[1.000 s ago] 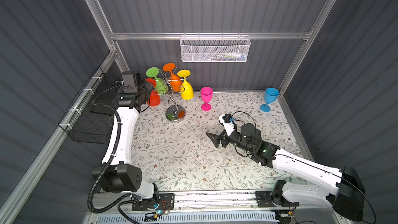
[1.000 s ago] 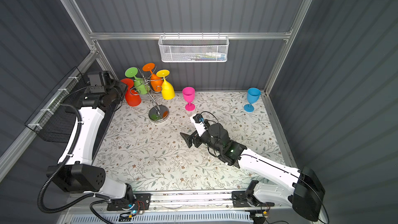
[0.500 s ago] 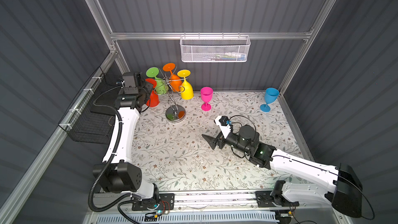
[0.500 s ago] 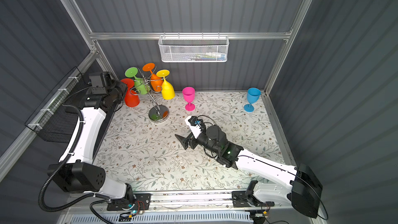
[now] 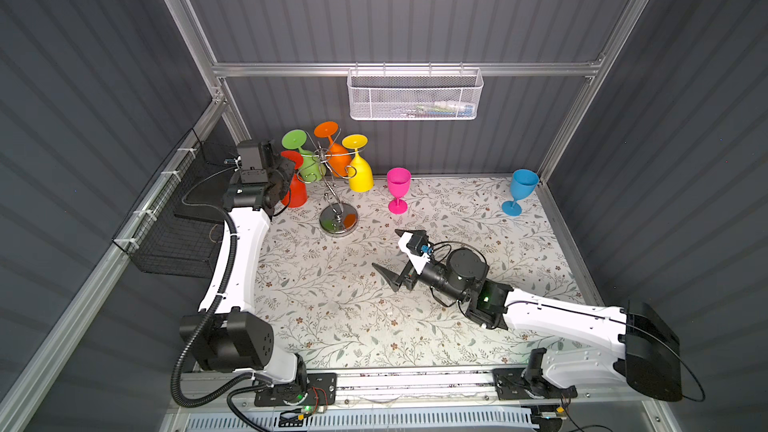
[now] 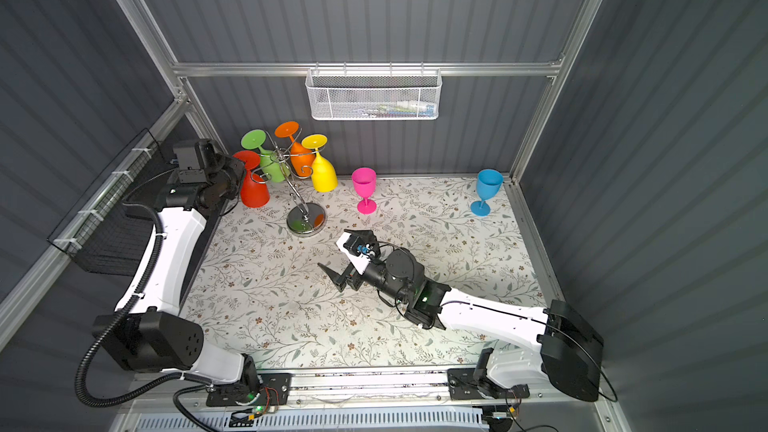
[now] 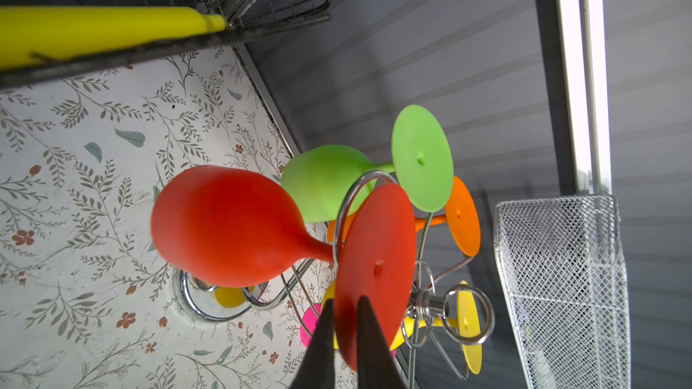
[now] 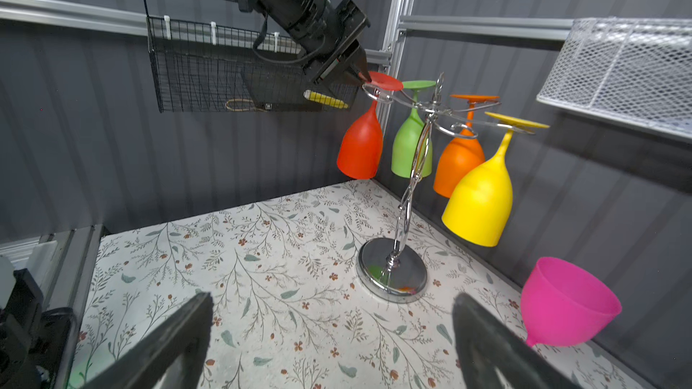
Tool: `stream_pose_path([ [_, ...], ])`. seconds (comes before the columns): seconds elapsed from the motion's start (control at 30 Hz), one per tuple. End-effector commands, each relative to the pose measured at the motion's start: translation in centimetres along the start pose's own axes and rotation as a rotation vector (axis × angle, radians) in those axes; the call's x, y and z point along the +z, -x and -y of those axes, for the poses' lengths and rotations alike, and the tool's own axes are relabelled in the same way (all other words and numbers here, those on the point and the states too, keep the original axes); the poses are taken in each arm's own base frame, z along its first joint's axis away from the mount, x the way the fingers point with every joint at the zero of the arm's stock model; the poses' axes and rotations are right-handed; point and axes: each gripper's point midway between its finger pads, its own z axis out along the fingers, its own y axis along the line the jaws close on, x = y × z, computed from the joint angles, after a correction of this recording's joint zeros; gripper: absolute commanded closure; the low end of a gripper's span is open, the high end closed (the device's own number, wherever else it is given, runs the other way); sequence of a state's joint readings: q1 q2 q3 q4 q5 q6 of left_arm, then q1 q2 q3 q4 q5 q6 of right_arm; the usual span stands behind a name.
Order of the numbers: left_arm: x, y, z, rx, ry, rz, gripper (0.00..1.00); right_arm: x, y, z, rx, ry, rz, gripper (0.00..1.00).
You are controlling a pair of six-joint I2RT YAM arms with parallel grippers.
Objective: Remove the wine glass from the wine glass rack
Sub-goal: 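Pull the red glass off the rack with the left gripper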
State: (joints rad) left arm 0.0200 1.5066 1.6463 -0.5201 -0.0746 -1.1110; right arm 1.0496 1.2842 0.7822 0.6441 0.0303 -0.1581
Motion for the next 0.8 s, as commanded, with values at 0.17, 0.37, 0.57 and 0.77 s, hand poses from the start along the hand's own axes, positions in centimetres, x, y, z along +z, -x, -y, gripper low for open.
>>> stream_pose_path([
  [0.17,-0.9,0.7,0.7,-0.029,-0.060,0.030,1.00,-0.8,3.4,0.3,-0.010,-0.019,0.098,0.01],
  [0.37,-1.5,0.9,1.3,-0.036,-0.090,0.036,1.00,-0.7,3.1,0.3,-0.008,-0.017,0.090,0.01],
  [0.57,-2.5,1.2,2.0,-0.047,-0.121,0.048,1.00,-0.7,3.1,0.3,-0.007,-0.017,0.088,0.01],
  [0.77,-3.1,1.0,2.6,-0.062,-0.157,0.035,1.00,-0.7,3.0,0.2,-0.008,-0.013,0.082,0.01],
])
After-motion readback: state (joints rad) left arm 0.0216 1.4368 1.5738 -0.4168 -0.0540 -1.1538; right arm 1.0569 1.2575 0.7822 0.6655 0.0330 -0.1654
